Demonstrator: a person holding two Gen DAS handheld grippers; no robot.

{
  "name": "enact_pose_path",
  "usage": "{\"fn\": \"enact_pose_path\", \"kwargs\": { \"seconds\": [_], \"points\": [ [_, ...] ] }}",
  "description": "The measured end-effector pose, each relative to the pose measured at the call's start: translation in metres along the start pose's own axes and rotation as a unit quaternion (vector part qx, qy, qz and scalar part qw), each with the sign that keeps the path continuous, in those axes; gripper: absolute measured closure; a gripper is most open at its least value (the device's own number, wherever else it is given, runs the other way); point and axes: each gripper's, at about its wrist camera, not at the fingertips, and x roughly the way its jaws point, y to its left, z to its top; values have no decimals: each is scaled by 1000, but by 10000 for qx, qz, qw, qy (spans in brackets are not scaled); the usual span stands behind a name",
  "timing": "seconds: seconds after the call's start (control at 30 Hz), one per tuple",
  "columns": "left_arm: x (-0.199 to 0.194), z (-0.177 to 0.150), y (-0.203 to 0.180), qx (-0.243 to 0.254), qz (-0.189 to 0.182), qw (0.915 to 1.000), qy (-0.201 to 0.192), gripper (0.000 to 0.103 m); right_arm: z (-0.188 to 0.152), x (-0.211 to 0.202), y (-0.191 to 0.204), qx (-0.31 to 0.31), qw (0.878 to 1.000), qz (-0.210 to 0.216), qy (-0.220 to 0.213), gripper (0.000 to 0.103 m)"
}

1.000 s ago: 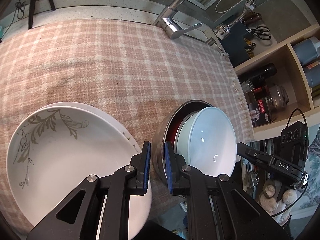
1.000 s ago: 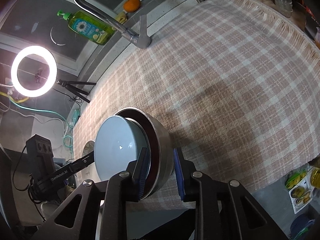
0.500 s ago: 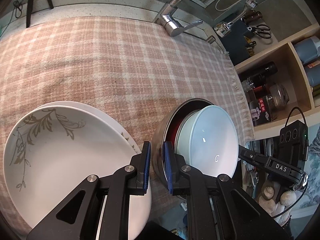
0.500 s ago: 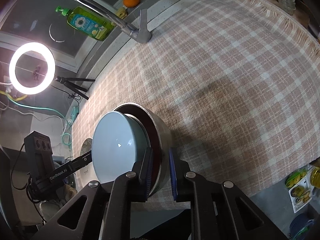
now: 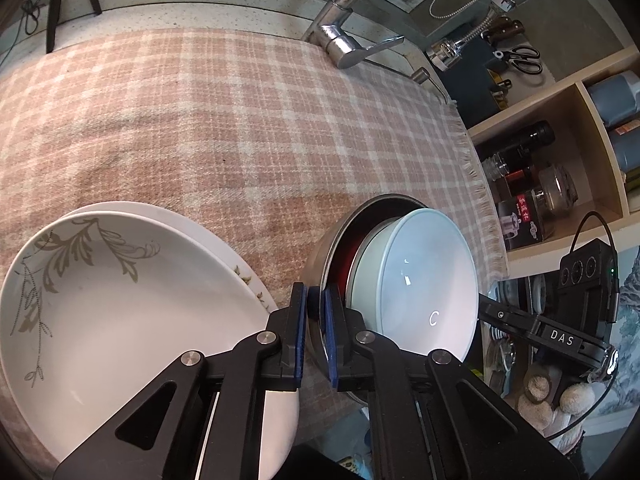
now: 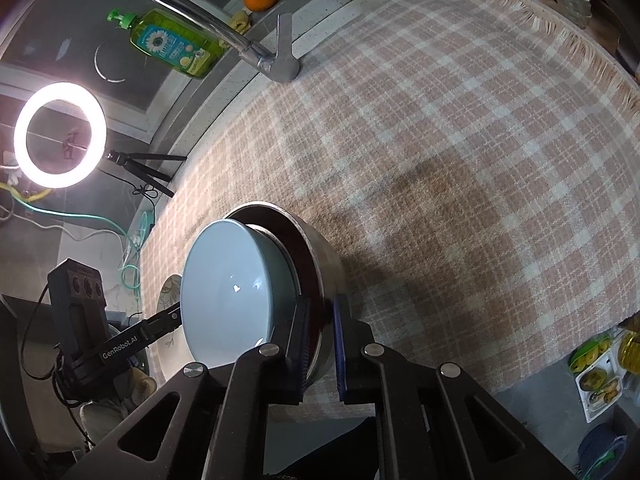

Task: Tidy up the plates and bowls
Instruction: 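Grip the rim of the nested bowl stack with both grippers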

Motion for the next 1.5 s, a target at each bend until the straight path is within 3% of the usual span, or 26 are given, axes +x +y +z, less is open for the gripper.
{"fn": "enact_pose_path", "kwargs": {
  "seconds": [0.67, 1.5],
  "points": [
    [-1, 0, -7, 53, 212, 9997, -117, 96, 2, 0, 4, -11, 9999, -168, 37, 93],
    [-29, 6, -16, 90, 110, 9989, -450, 96, 8, -23, 23, -243, 9994, -143, -197, 93]
  ]
}}
